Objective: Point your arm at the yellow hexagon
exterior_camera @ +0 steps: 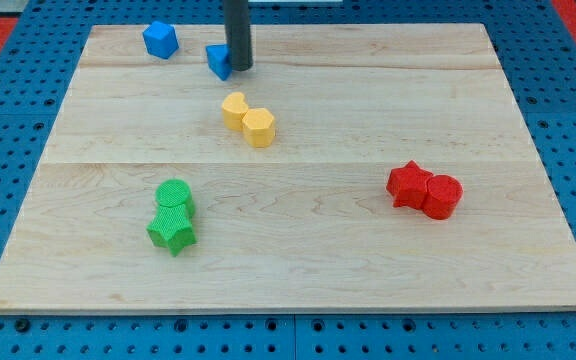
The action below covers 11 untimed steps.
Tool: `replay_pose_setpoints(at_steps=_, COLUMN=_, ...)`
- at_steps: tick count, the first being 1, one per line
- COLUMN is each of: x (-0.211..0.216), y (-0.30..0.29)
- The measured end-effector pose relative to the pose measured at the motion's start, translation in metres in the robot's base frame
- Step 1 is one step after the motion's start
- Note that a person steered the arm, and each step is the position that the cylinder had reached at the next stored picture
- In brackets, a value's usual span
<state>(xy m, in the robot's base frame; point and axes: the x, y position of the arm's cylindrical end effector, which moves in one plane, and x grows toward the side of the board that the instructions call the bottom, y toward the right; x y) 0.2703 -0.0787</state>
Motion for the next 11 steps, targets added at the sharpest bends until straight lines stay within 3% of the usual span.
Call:
replay_pose_setpoints(at_steps=2, x=-0.036, y=-0.032)
replay_pose_setpoints(at_steps=3, x=-0.032, y=-0.014)
replay_pose_setpoints(at_steps=4, x=-0.012, y=0.042)
replay_pose_setpoints(at_steps=5, x=0.003, y=0.053)
replay_pose_setpoints(at_steps=9, x=0.003, y=0.041)
replay_pose_setpoints(at_steps=11, x=0.058, y=0.062)
